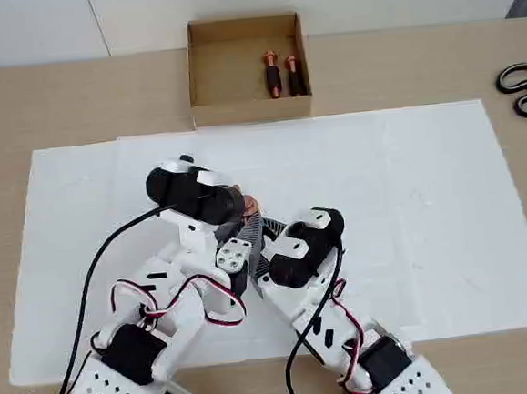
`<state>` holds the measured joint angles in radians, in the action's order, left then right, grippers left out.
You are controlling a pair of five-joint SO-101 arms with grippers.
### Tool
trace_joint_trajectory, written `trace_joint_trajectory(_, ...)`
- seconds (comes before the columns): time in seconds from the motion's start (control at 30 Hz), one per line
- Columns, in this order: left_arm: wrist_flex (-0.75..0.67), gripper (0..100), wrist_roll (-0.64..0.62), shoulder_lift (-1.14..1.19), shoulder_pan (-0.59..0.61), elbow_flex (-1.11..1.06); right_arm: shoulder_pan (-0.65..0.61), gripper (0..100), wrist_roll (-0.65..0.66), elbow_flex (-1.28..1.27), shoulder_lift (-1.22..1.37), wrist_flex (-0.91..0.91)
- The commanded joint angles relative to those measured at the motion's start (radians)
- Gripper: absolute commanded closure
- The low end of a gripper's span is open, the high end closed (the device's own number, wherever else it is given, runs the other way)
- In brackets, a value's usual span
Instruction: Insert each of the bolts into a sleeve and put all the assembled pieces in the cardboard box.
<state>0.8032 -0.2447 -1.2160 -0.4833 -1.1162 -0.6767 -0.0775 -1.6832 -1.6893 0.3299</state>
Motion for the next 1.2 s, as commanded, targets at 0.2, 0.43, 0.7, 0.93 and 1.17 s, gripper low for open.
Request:
trace_joint_trajectory(0.2, 0.009, 99, 0.018, 0.0, 0.014, 0.012, 0.004, 99.4, -0.009, -0.006, -0.022, -0.002)
trace_joint_trajectory(0.43, 0.044, 93, 0.018, 0.0, 0.014, 0.064, 0.004, 99.4, -0.009, -0.006, -0.021, -0.002)
trace_joint_trajectory(0.7, 0.104, 86, 0.015, 0.0, 0.014, 0.076, 0.005, 99.4, -0.009, -0.006, -0.021, -0.002)
trace_joint_trajectory(0.93, 0.213, 86, 0.02, 0.0, 0.077, 0.202, 0.005, 99.4, -0.009, -0.006, -0.018, -0.002)
trace_joint_trajectory(1.17, 0.331, 86, 0.021, 0.002, 0.321, 0.361, 0.01, 99.4, -0.008, -0.006, -0.016, -0.001)
